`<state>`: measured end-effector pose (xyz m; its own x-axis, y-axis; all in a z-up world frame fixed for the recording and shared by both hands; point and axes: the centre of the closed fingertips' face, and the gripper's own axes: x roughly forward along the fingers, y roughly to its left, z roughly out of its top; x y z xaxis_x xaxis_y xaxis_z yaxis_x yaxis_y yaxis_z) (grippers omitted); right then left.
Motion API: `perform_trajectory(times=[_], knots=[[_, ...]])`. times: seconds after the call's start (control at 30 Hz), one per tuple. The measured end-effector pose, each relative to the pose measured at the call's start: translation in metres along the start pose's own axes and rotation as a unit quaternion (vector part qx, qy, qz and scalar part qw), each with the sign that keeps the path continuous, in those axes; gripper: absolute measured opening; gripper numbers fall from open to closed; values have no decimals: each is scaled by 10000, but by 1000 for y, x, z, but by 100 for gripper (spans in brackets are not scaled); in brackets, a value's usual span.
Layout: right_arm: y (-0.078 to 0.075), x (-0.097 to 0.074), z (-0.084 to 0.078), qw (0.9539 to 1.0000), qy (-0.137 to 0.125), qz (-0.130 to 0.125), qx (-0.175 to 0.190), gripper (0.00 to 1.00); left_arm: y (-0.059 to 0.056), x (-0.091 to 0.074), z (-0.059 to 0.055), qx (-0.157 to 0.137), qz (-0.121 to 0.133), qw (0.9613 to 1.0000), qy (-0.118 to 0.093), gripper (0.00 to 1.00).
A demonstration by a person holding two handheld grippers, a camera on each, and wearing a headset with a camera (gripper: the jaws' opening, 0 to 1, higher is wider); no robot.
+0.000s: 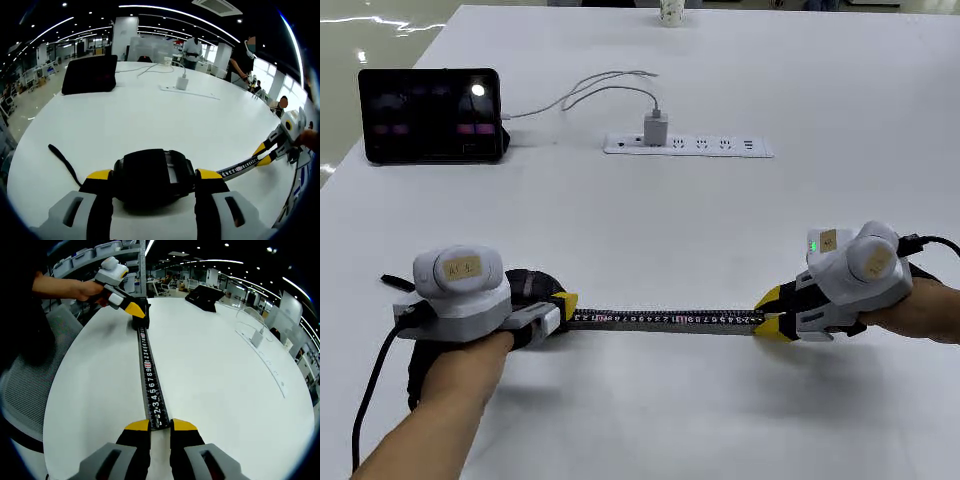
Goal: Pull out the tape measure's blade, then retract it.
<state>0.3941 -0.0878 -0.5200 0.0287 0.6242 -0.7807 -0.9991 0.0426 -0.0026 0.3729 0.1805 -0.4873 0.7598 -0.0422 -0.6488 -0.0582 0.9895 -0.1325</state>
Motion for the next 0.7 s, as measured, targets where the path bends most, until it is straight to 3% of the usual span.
perform_trajectory(times=[0.7], knots=[[-1,1,0,10000,82,-10,-12,9,3,1,-2,74,161,9998,115,57]])
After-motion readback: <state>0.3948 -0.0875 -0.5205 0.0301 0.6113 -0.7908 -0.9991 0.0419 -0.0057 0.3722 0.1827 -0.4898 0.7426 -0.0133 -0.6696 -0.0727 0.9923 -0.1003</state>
